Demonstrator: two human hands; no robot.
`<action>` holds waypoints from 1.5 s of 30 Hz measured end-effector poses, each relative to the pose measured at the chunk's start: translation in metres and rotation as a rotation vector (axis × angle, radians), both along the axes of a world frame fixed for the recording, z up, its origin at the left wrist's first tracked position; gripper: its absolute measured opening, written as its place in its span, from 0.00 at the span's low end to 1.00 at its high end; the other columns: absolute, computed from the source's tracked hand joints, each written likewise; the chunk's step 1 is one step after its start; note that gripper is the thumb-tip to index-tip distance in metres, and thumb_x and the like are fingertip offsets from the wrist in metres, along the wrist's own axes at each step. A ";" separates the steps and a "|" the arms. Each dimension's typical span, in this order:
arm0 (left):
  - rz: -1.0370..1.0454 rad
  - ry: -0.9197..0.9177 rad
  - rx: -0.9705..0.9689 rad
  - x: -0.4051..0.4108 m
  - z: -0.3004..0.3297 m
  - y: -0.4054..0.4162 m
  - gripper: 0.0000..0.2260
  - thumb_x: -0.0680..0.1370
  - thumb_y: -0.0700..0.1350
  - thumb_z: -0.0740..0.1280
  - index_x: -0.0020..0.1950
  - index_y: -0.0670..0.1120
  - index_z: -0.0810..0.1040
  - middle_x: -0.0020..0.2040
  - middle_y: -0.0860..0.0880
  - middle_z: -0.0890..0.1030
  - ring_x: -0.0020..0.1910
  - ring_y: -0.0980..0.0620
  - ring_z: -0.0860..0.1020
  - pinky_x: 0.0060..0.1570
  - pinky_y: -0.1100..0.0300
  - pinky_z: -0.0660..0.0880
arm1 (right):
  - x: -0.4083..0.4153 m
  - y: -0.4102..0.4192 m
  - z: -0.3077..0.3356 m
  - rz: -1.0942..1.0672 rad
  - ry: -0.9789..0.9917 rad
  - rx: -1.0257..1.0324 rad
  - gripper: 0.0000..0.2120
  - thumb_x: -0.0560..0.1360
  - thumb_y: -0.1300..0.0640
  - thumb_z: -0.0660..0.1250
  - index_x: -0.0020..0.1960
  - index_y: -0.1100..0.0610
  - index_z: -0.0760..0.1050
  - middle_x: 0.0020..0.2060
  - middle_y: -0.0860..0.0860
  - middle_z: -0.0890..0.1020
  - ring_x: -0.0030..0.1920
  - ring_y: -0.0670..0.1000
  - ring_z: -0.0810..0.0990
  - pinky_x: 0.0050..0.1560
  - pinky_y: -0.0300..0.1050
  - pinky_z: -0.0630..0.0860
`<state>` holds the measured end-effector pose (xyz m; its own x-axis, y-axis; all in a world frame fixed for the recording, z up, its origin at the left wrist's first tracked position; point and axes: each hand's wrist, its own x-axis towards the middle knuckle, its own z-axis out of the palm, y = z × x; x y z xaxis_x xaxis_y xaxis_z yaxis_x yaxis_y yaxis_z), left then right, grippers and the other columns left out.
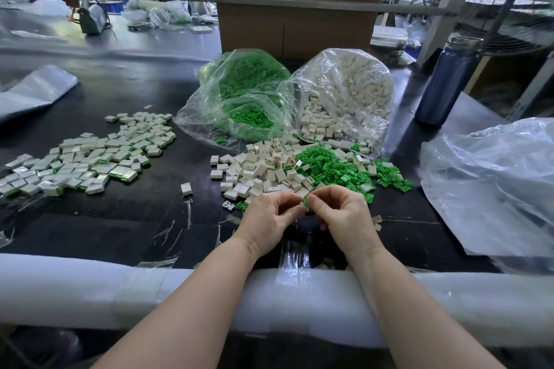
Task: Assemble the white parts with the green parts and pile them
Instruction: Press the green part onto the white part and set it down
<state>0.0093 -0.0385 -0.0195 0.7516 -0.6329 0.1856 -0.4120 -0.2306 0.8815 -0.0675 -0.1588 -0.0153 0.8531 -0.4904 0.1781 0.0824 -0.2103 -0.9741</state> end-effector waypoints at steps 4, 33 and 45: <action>0.006 -0.022 0.015 -0.001 0.000 0.000 0.08 0.74 0.42 0.70 0.51 0.43 0.82 0.46 0.47 0.83 0.47 0.52 0.80 0.53 0.62 0.75 | 0.001 -0.002 0.000 -0.020 0.013 -0.037 0.10 0.73 0.65 0.69 0.35 0.55 0.77 0.30 0.50 0.80 0.28 0.41 0.75 0.30 0.32 0.71; 0.044 -0.046 0.022 -0.003 0.002 -0.001 0.09 0.75 0.42 0.69 0.52 0.41 0.82 0.46 0.46 0.83 0.45 0.54 0.80 0.48 0.71 0.73 | 0.001 0.001 0.000 -0.015 0.067 -0.051 0.09 0.72 0.65 0.69 0.35 0.56 0.77 0.27 0.48 0.80 0.26 0.40 0.77 0.28 0.30 0.71; 0.052 0.068 -0.021 -0.003 0.003 0.000 0.03 0.73 0.38 0.69 0.44 0.45 0.81 0.40 0.44 0.82 0.39 0.51 0.78 0.47 0.53 0.78 | -0.001 0.002 0.001 0.058 0.007 -0.018 0.07 0.70 0.66 0.71 0.36 0.58 0.79 0.29 0.51 0.81 0.28 0.44 0.78 0.29 0.32 0.71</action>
<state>0.0066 -0.0382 -0.0168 0.7944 -0.5896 0.1457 -0.3392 -0.2316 0.9118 -0.0687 -0.1573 -0.0140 0.8814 -0.4366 0.1804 0.0882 -0.2231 -0.9708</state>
